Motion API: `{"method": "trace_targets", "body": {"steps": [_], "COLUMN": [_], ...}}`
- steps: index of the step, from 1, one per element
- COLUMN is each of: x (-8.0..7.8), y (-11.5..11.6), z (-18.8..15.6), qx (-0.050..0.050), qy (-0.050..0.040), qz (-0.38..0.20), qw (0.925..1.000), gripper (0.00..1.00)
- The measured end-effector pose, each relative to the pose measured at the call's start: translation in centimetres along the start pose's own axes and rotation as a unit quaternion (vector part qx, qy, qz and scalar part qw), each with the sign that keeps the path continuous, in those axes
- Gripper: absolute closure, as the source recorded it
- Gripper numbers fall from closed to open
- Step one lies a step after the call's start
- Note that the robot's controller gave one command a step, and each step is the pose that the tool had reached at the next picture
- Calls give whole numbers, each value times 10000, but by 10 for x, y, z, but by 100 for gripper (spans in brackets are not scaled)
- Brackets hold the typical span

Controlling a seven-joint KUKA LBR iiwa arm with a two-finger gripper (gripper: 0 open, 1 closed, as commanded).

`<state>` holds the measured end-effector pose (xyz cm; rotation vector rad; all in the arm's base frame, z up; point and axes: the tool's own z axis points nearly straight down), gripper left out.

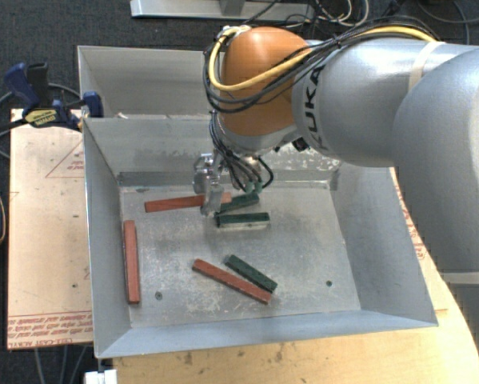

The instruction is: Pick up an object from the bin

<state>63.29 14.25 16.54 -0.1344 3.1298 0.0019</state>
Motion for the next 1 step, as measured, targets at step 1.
{"method": "trace_targets", "body": {"steps": [1], "x": [-2], "y": [14], "z": [-72], "qx": [-8], "qy": [-16], "qz": [-66], "qw": [10000], "gripper": [100]}}
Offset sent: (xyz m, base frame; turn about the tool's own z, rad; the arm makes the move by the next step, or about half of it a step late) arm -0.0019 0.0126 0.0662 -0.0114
